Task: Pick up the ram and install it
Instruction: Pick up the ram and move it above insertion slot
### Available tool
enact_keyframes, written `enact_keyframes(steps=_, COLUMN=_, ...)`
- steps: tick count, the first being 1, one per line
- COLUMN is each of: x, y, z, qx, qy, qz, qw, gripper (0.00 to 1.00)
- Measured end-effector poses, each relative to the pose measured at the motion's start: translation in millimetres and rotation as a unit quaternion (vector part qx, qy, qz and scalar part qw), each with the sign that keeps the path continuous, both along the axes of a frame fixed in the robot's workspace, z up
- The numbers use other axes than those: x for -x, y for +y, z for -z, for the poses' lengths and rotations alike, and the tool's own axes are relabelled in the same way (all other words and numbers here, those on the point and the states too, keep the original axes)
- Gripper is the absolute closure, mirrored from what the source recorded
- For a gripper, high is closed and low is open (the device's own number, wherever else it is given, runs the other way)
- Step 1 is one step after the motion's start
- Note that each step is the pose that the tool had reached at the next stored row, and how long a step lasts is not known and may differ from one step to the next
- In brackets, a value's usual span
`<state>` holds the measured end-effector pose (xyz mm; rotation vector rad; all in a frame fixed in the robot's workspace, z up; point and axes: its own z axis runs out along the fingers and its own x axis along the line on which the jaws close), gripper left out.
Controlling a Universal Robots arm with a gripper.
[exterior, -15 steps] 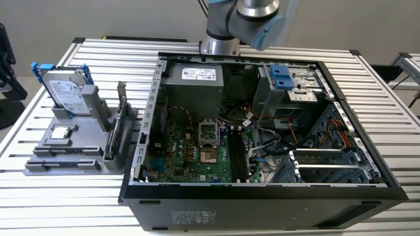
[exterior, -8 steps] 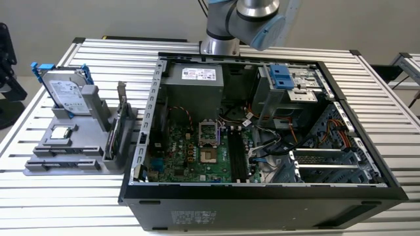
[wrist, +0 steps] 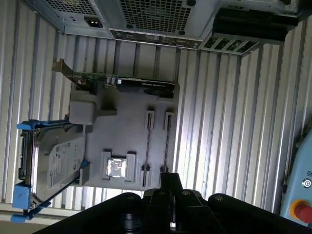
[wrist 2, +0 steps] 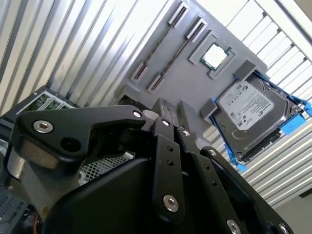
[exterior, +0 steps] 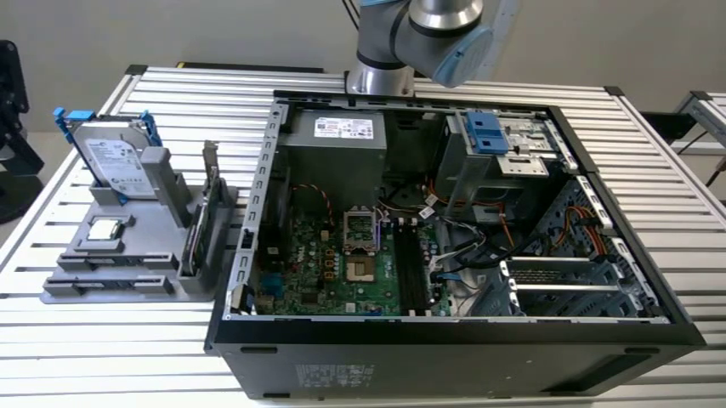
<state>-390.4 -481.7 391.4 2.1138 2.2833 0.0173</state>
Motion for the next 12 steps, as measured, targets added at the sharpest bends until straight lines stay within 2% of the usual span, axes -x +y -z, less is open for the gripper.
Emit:
enact_keyframes(steps=5, x=0.2, y=0.0, z=-0.1, qx=0.0, qy=0.0043, qz=0.02, qw=0.9998, gripper=1.0)
enact_keyframes(steps=12, x=0.5, y=0.0, z=0.0, qx=-0.0001, qy=0.005, qz=0.046, qw=0.9989, gripper=1.0)
